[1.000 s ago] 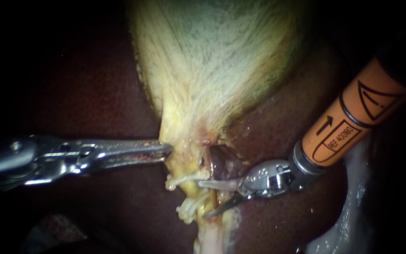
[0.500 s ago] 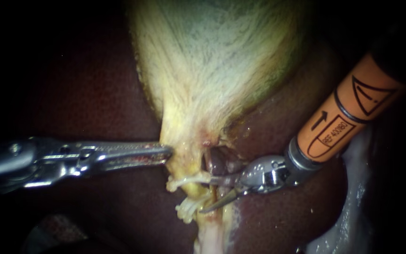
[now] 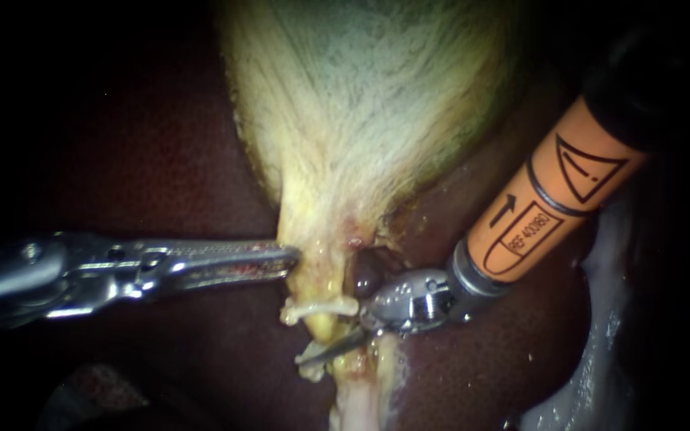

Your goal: Go to the cutting position left tube

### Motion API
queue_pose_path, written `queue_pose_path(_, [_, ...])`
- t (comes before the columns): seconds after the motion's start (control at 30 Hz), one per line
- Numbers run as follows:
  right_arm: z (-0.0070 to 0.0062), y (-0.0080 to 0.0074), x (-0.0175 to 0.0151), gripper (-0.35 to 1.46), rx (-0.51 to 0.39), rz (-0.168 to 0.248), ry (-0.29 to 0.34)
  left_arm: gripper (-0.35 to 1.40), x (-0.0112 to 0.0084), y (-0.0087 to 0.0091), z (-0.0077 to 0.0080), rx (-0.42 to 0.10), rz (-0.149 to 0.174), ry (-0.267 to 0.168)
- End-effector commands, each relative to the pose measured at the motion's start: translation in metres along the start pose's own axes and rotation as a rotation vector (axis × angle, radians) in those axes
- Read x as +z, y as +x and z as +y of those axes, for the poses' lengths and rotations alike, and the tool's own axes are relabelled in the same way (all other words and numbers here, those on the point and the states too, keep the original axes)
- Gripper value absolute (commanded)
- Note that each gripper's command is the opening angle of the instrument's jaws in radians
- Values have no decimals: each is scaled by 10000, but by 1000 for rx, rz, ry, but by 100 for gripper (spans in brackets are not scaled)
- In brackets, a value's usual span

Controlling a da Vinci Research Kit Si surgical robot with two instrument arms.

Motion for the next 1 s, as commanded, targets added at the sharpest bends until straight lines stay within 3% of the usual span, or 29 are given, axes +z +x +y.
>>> queue_pose_path(0.03, [0, -1, 1, 130, 0, -2, 0, -35, 0, 0, 0, 0, 0, 1])
queue_pose_path(0.67, [5, -4, 6, 128, 65, 40, 7, -35, 1, 0, 0, 0, 0, 0])
queue_pose_path(1.0, [4, -8, 12, 128, 71, 38, 15, -35, 1, 1, 0, 0, 0, 0])
